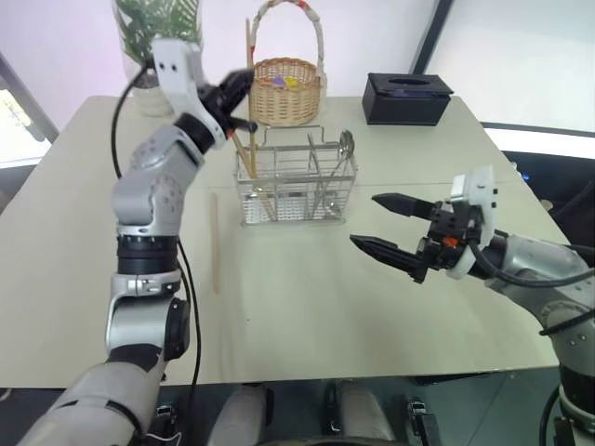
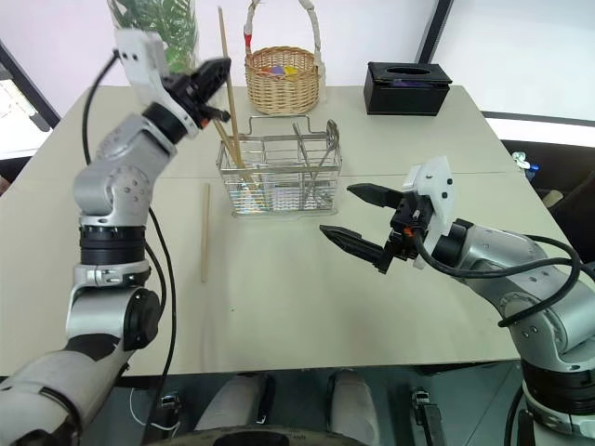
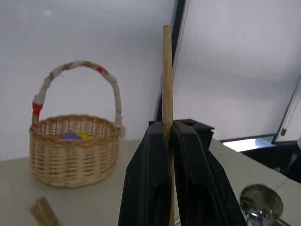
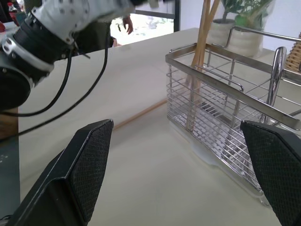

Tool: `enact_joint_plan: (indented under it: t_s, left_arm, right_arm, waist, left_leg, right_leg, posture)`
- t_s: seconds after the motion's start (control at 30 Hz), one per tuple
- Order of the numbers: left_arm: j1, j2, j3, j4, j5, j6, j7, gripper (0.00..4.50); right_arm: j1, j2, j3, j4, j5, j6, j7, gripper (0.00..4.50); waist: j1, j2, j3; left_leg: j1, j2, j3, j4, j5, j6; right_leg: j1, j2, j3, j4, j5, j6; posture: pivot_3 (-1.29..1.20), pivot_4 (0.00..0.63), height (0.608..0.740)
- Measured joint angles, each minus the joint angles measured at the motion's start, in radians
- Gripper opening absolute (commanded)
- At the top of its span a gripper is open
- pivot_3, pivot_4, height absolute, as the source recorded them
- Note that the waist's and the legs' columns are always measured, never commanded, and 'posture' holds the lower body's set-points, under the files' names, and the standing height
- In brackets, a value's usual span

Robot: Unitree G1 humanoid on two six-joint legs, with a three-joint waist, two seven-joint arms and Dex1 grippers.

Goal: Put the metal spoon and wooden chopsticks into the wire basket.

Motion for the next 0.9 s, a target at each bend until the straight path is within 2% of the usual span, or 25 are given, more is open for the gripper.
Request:
enact_joint_plan:
  t_s: [0.1, 0.13, 0.2, 0.33, 0.43, 0.6, 0.7, 0.8, 0.9]
  left_arm:
    - [0.017, -0.025, 0.000, -0.014, 0.006, -0.011, 0.012, 0.03]
    - [0.027, -0.035, 0.000, -0.017, 0.005, -0.011, 0.015, 0.35]
    - [0.040, -0.043, 0.000, -0.017, 0.005, -0.009, 0.020, 1.05]
    - [0.057, -0.041, 0.009, -0.047, -0.016, 0.020, 0.030, 3.11]
    - [0.057, -0.038, 0.022, -0.083, -0.043, 0.052, 0.032, 4.39]
    - [0.056, 0.020, 0.053, -0.154, -0.103, 0.140, 0.032, 4.49]
    - [0.004, 0.085, 0.090, -0.160, -0.148, 0.216, 0.044, 4.49]
    - [-0.147, 0.197, 0.159, -0.074, -0.159, 0.282, 0.106, 4.49]
    - [-0.228, 0.267, 0.208, 0.027, -0.133, 0.303, 0.180, 4.49]
  right_arm:
    - [0.010, 0.001, -0.002, 0.000, 0.000, 0.000, -0.011, 4.50]
    - [0.011, 0.001, -0.002, 0.000, 0.000, 0.000, -0.016, 4.50]
    - [0.010, 0.001, -0.002, 0.000, 0.000, 0.000, -0.019, 4.50]
    - [-0.009, 0.001, -0.003, 0.010, 0.001, 0.000, -0.023, 4.50]
    - [-0.017, 0.001, -0.006, 0.024, 0.001, 0.000, -0.023, 4.50]
    - [-0.032, 0.002, -0.004, 0.049, -0.002, 0.000, -0.017, 4.50]
    - [-0.053, 0.004, 0.004, 0.062, -0.004, -0.001, -0.013, 4.50]
    - [-0.074, 0.009, 0.013, 0.082, -0.012, -0.002, -0.002, 4.50]
    - [-0.076, 0.011, 0.019, 0.093, -0.023, -0.006, 0.005, 4.50]
  waist:
    - [0.001, 0.000, 0.000]
    - [0.000, 0.000, 0.000]
    - [0.000, 0.000, 0.000]
    - [-0.001, 0.000, 0.000]
    - [0.000, 0.000, 0.000]
    - [-0.001, 0.001, 0.000]
    - [-0.002, 0.001, 0.002]
    - [-0.003, 0.001, 0.002]
    - [-0.002, 0.003, 0.001]
  left_leg:
    - [0.000, 0.000, 0.000, 0.000, 0.000, 0.000]
    - [0.000, 0.000, 0.000, 0.000, 0.000, 0.000]
    - [0.000, 0.000, 0.000, 0.000, 0.000, 0.001]
    - [0.000, 0.000, 0.000, 0.000, 0.000, 0.001]
    - [0.000, 0.000, 0.000, 0.000, 0.000, 0.001]
    - [0.000, 0.000, 0.000, -0.001, 0.000, 0.001]
    - [0.000, 0.000, 0.000, -0.001, 0.000, 0.001]
    - [0.001, 0.000, 0.000, -0.001, 0.000, 0.001]
    - [0.002, 0.000, 0.000, -0.003, 0.000, 0.001]
  right_leg:
    - [0.000, 0.000, 0.000, 0.000, 0.000, 0.000]
    - [0.000, 0.000, 0.000, 0.000, 0.000, 0.000]
    - [0.000, 0.000, 0.000, 0.000, 0.000, 0.000]
    - [0.000, 0.000, 0.000, 0.000, 0.000, 0.000]
    - [0.000, 0.000, 0.000, 0.000, 0.000, 0.000]
    - [0.000, 0.001, 0.000, 0.000, 0.000, 0.000]
    - [0.000, 0.001, 0.000, 0.000, 0.000, 0.000]
    - [0.000, 0.001, -0.001, 0.000, 0.000, 0.000]
    - [0.000, 0.001, -0.001, 0.000, -0.001, 0.001]
  posture:
    - [0.00, 0.150, 0.663]
    - [0.00, 0.150, 0.663]
    - [0.00, 0.150, 0.663]
    - [0.00, 0.150, 0.663]
    - [0.00, 0.150, 0.663]
    - [0.00, 0.150, 0.663]
    - [0.00, 0.150, 0.663]
    - [0.00, 0.150, 0.663]
    - [0.00, 0.150, 0.663]
